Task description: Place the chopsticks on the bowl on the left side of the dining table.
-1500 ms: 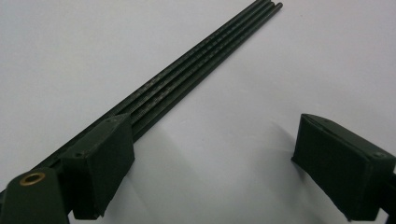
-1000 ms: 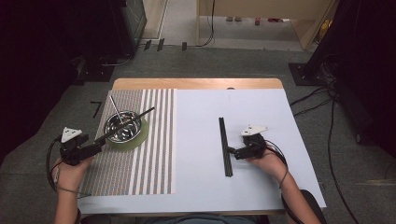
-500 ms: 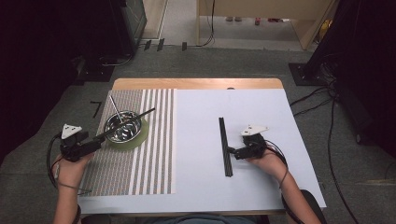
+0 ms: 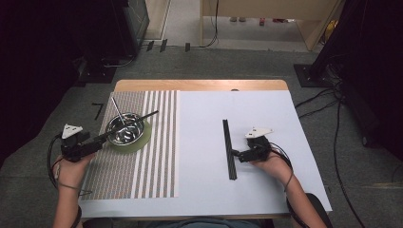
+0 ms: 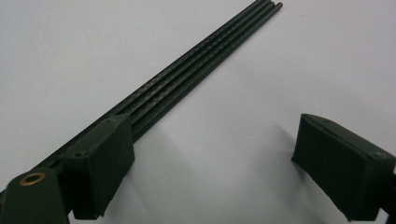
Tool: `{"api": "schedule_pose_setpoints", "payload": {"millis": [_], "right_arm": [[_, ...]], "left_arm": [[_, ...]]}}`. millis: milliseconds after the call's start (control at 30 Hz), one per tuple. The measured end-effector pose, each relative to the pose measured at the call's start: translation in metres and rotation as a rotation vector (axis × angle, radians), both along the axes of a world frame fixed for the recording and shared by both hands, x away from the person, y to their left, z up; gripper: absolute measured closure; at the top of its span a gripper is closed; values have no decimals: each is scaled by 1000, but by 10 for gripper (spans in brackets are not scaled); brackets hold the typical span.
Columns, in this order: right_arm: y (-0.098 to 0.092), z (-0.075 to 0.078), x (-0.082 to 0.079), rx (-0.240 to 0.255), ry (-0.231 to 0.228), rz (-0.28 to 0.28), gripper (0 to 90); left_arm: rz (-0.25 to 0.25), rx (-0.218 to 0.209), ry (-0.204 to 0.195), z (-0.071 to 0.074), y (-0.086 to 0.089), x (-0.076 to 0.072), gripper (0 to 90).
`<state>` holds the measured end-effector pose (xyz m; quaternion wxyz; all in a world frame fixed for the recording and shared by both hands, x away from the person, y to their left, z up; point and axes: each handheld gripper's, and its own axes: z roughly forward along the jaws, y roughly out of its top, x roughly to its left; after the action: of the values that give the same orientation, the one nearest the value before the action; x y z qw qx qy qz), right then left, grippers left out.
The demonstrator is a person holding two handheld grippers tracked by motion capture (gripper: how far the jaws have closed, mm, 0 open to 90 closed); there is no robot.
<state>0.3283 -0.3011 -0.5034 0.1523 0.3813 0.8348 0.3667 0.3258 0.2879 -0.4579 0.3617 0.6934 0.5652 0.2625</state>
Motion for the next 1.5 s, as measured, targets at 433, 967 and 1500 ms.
{"api": "schedule_pose_setpoints", "payload": {"millis": [433,967,1500], "right_arm": [[0,0,0,2,1,-1,118],[0,0,0,3,1,-1,119],[0,0,0,4,1,-1,119]], "left_arm": [[21,4,3,11,0,-1,321],[-11,-84,43,40,-21,4,367],[-58,-111,63,41,-41,26,563]]}}
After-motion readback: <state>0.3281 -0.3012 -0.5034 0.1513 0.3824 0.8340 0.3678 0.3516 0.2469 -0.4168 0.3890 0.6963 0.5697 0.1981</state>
